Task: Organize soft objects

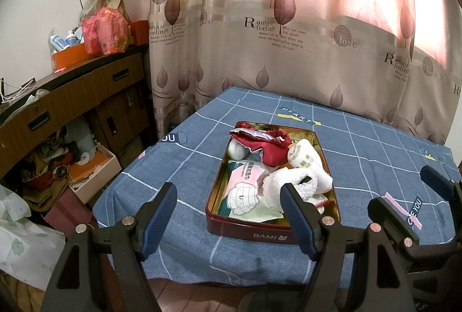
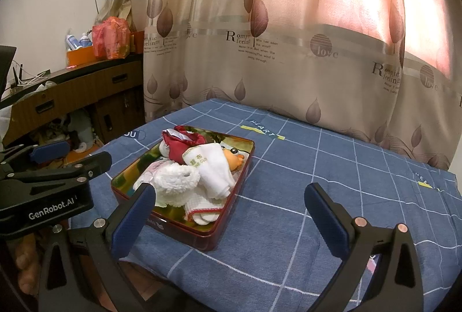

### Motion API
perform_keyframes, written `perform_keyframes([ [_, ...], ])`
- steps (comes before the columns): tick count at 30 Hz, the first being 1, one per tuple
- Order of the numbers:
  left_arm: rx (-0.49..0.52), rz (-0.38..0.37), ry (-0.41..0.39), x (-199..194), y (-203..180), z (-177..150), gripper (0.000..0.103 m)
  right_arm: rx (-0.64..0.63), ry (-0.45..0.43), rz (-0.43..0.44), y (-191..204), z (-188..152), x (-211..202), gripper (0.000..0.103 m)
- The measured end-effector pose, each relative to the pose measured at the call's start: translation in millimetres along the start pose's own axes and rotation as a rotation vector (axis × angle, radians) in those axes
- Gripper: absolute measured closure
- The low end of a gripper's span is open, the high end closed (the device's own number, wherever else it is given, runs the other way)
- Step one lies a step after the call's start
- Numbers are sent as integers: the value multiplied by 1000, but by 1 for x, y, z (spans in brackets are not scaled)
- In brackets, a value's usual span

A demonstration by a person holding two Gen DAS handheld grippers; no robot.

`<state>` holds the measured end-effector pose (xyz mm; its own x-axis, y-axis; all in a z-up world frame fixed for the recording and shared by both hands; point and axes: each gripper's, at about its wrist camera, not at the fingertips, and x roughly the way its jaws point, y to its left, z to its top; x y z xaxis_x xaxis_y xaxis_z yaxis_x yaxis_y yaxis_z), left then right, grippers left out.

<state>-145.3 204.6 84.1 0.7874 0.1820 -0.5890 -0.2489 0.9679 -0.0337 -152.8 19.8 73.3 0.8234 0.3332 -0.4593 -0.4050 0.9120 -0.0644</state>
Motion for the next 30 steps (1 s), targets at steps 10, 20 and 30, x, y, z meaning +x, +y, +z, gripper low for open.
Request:
perform_keyframes([
  [10, -4, -5, 7, 2, 2, -1, 27, -2, 3, 0, 0, 0, 0, 1],
  [20, -4, -5, 7, 2, 4, -1, 27, 0, 2, 2, 1, 1, 1, 1],
  [30, -3, -2, 9, 2, 4, -2, 27, 0, 4, 2, 2, 1, 1, 1],
])
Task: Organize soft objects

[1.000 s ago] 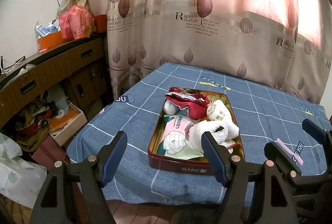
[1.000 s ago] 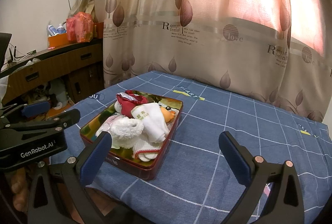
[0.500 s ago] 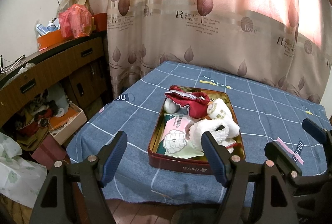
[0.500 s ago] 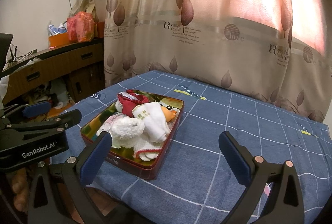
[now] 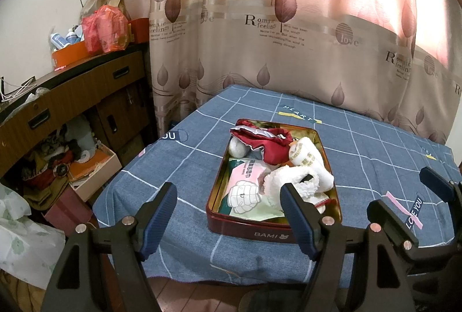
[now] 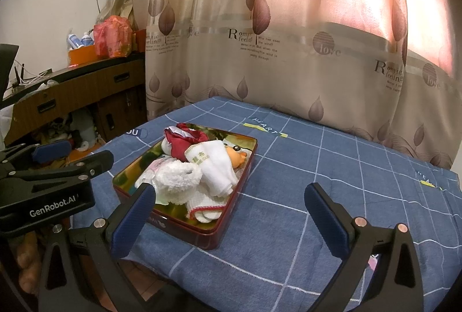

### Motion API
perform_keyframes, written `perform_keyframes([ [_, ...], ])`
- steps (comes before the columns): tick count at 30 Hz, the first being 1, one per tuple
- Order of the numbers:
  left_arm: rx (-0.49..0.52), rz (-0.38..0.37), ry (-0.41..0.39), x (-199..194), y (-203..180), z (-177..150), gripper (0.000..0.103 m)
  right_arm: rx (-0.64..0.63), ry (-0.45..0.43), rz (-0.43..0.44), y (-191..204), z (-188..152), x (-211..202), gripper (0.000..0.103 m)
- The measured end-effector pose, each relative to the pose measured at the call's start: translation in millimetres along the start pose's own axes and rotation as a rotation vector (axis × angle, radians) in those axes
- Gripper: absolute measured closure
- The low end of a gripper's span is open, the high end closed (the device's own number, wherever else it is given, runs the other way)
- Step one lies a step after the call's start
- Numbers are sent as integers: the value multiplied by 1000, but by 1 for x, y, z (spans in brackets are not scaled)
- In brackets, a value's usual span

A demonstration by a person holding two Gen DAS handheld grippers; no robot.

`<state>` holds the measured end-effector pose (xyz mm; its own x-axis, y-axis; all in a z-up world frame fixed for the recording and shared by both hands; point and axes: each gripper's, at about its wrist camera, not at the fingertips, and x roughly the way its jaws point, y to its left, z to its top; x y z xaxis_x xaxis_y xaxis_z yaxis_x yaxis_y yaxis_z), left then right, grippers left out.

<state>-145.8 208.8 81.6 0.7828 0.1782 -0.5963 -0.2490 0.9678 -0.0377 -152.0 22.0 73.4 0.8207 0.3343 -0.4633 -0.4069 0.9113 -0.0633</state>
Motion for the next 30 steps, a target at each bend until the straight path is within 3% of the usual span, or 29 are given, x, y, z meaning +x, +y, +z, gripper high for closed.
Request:
perform_keyframes([
  [30, 41, -6, 41, 7, -3, -1, 25, 2, 13, 6, 8, -10, -3, 1],
])
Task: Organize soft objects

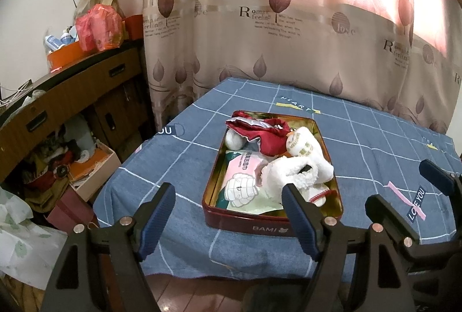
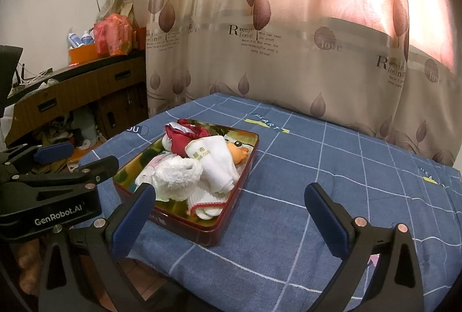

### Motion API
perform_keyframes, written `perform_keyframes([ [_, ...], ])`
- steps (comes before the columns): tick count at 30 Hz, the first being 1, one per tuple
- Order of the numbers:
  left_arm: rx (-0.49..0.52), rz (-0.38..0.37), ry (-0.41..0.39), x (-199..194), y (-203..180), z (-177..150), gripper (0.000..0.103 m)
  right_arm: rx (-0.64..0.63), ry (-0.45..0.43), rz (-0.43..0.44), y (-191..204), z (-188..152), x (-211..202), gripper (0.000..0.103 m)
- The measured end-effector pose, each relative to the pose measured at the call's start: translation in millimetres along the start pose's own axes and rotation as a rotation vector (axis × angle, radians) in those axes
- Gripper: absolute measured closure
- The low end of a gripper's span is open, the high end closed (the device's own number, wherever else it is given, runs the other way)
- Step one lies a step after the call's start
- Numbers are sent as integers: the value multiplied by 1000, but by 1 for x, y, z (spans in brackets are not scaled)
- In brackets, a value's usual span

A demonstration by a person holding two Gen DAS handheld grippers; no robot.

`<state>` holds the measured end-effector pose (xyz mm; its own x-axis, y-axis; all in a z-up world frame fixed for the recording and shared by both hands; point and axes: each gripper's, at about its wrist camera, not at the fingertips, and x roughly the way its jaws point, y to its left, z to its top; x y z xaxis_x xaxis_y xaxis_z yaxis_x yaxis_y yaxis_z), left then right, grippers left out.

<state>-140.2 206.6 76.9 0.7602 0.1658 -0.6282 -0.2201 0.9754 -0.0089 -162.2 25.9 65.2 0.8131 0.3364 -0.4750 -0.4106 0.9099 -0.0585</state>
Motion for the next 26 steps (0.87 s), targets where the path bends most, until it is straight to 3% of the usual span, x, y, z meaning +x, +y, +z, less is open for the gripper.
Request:
perform_keyframes([
  [9, 6, 29, -31, -1, 0, -1, 25, 0, 5, 4, 0, -3, 1, 1],
  [19, 19, -1, -18, 4, -4, -3, 25, 4, 12, 11, 3, -8, -2, 1],
  [26, 85, 35, -25, 1, -15, -3, 25, 42, 25, 8, -4, -5, -3, 1],
])
